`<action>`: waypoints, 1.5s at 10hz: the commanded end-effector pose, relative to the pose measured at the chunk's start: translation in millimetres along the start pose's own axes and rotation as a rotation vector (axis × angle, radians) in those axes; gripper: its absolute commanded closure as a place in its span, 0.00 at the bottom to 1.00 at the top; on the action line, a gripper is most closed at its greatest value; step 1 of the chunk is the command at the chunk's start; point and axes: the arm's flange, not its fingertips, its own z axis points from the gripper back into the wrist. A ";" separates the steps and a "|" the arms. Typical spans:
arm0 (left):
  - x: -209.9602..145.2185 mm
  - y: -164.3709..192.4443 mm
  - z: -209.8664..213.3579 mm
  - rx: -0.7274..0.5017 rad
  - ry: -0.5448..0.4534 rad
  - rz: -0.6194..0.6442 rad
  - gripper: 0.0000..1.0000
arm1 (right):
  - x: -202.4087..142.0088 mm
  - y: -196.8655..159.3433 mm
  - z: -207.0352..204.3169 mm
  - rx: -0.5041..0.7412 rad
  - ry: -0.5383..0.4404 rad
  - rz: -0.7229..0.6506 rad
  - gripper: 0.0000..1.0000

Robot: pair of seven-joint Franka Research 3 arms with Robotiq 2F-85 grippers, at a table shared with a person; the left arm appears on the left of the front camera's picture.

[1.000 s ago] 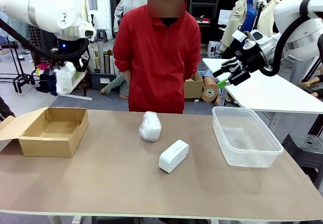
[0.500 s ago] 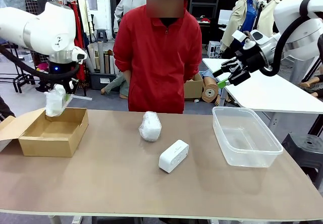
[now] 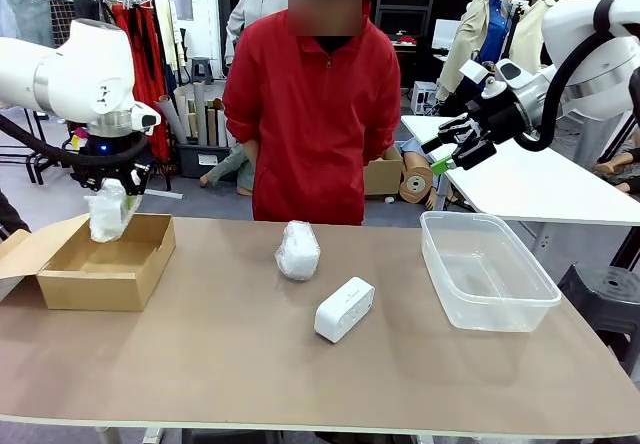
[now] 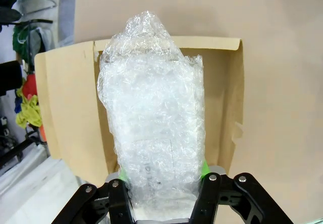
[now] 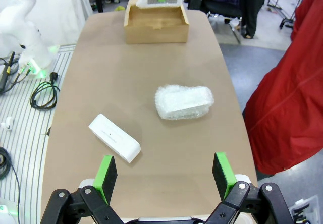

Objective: Separate and place wrapped and unwrapped clocks.
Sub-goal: If the picked Digital clock is wrapped, place it in the Package Box ; if not, place it in the Organizing box.

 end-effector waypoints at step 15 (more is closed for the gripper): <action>-3.5 29.3 -24.0 0.000 -0.021 -0.007 1.00 | 1.9 -0.1 1.1 -0.002 0.000 0.003 0.00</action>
